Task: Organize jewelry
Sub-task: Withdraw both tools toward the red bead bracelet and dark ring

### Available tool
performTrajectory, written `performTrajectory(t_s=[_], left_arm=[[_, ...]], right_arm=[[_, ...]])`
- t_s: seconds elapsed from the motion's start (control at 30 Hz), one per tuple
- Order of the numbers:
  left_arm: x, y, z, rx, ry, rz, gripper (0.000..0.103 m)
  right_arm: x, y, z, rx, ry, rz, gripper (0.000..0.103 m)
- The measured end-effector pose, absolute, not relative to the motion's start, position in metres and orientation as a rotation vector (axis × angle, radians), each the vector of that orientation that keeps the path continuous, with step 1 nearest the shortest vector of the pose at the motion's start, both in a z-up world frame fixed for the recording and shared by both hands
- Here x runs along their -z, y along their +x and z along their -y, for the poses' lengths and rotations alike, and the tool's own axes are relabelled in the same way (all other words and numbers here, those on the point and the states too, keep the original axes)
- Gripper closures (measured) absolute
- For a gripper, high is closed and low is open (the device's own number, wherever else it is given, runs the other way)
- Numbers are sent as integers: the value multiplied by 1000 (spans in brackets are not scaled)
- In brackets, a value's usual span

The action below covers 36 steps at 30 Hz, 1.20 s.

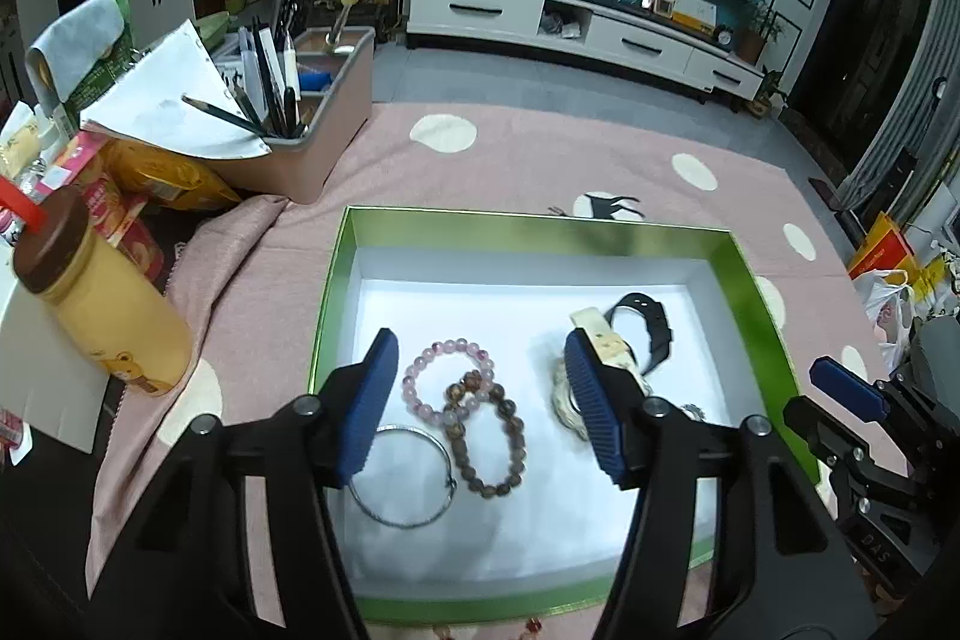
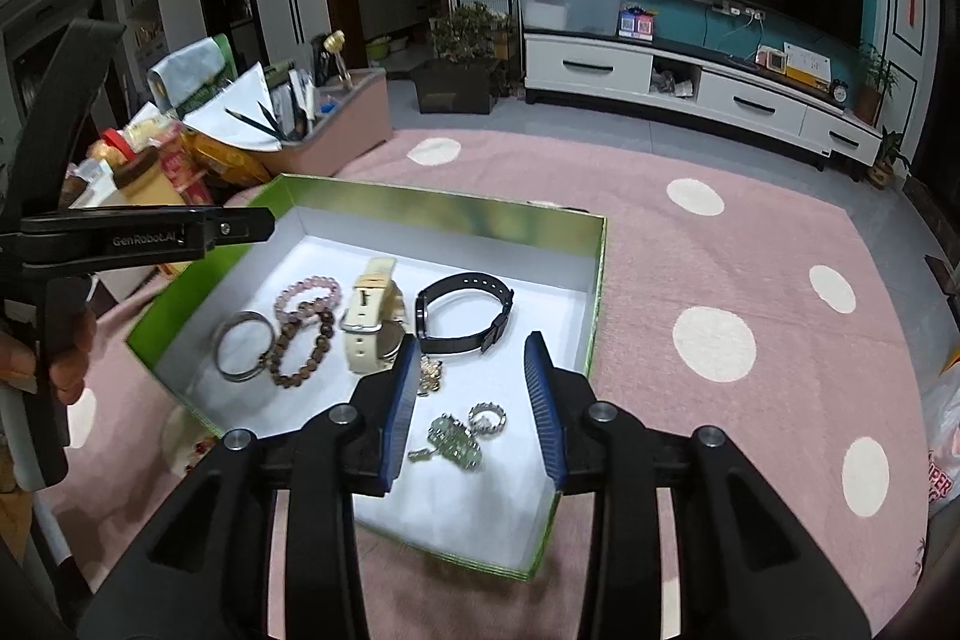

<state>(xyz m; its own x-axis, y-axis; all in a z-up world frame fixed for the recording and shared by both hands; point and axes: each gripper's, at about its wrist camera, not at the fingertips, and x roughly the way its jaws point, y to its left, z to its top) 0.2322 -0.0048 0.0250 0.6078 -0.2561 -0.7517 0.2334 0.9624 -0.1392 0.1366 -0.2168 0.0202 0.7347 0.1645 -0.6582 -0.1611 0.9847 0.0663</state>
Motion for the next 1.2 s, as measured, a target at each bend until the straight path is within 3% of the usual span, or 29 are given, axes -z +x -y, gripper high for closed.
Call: performTrajectory(t_s=[0.2,0.3,0.43,0.5,0.63,1.2], left_arm=[[-41,197,1,273,-20,-831,21],[-45,178,0,267,-12,-821,16],[-45,150,-4,259,1,-814,10],[-43,137,-5,248,10,-816,8],[-38,108,-9,242,24,-820,4],[-12,58,-21,206,-50,-887,2]], right_arm=[[-33,107,219,-190,17,-693,58],[-38,88,219,-193,27,-676,45],[-39,66,218,-199,46,-673,39],[-38,54,219,-199,60,-674,32],[-31,38,219,-204,92,-694,29],[-24,4,208,-240,133,-711,29]])
